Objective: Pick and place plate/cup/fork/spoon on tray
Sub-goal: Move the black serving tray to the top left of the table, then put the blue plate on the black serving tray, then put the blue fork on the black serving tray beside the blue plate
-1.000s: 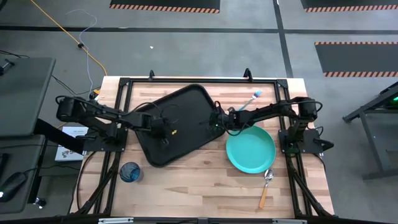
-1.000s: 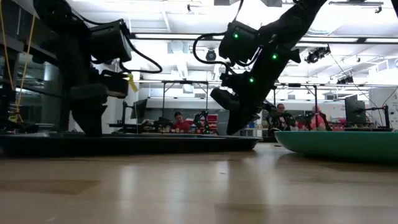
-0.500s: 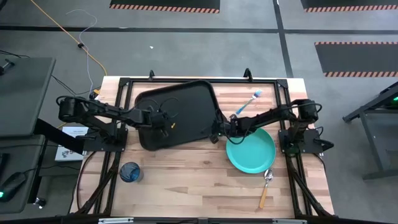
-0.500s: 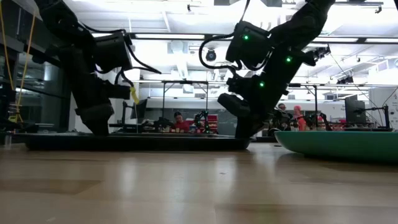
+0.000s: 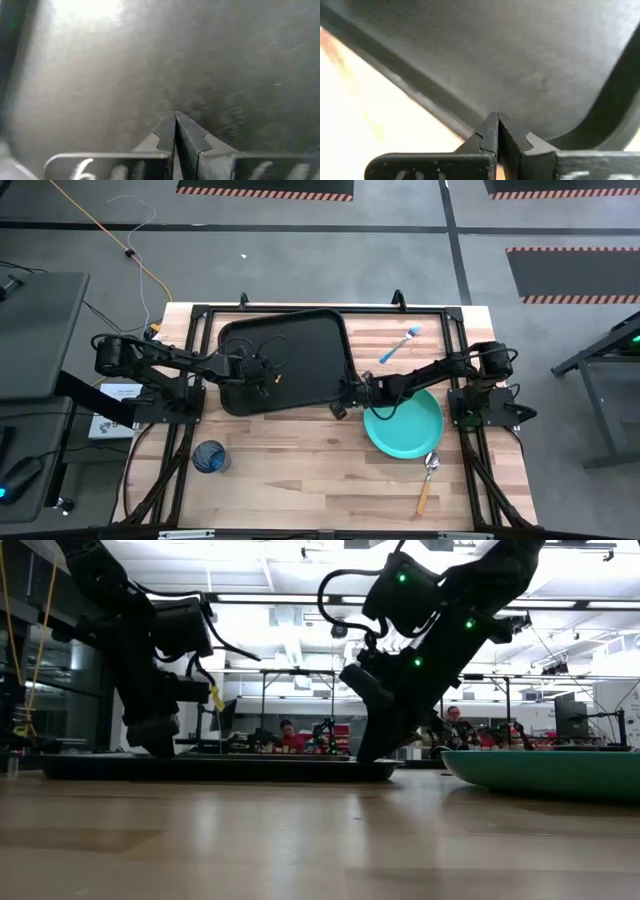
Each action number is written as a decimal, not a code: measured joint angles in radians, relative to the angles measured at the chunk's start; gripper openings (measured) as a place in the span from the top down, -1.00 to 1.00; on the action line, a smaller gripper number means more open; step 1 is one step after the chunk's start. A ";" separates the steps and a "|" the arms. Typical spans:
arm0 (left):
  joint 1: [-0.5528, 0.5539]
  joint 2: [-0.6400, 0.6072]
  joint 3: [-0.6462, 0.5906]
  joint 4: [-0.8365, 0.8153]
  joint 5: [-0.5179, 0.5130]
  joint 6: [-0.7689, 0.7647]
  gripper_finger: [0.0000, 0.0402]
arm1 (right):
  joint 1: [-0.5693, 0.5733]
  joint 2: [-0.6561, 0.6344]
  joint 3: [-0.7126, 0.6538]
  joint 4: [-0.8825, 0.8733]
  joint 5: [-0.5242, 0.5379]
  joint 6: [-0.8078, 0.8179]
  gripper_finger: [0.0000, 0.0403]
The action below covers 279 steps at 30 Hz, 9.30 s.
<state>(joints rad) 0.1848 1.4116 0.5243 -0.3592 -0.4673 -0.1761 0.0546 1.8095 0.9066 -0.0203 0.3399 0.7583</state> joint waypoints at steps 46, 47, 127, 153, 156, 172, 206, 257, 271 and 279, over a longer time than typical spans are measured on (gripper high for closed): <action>-0.145 -0.042 0.032 -0.240 0.176 -0.125 1.00 | 0.018 0.002 0.001 -0.034 -0.008 0.001 1.00; -0.145 -0.042 0.032 -0.241 0.168 -0.118 1.00 | 0.020 0.002 0.001 -0.025 -0.006 -0.006 1.00; -0.345 -0.584 -0.038 0.304 0.378 0.205 1.00 | -0.116 -0.611 -0.362 -0.731 -0.119 0.053 -0.25; -0.344 -0.584 -0.038 0.295 0.378 0.206 1.00 | -0.098 -0.709 -0.273 -0.756 -0.262 0.050 0.97; -0.344 -0.584 -0.037 0.296 0.378 0.206 1.00 | -0.071 -0.740 -0.202 -0.778 -0.291 0.024 0.99; -0.409 -0.631 -0.037 0.491 0.389 0.266 1.00 | -0.141 -0.536 -0.112 -0.209 -0.050 -0.061 1.00; -0.586 -0.718 -0.036 0.558 0.324 0.309 1.00 | -0.389 0.178 0.373 0.036 -0.157 -0.125 0.92; -0.586 -0.718 -0.037 0.507 0.297 0.264 1.00 | -0.286 -0.261 -0.120 -0.588 0.445 0.464 -0.14; -0.586 -0.718 -0.037 0.522 0.297 0.285 1.00 | -0.382 -0.180 -0.290 -0.207 0.534 0.656 -0.14; -0.586 -0.718 -0.037 0.520 0.296 0.285 1.00 | -0.425 -0.090 -0.277 -0.173 0.522 0.664 -0.13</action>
<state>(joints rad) -0.4007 0.6937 0.4870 0.1608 -0.1711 0.1085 -0.3701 1.7198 0.6292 -0.1928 0.8619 1.4219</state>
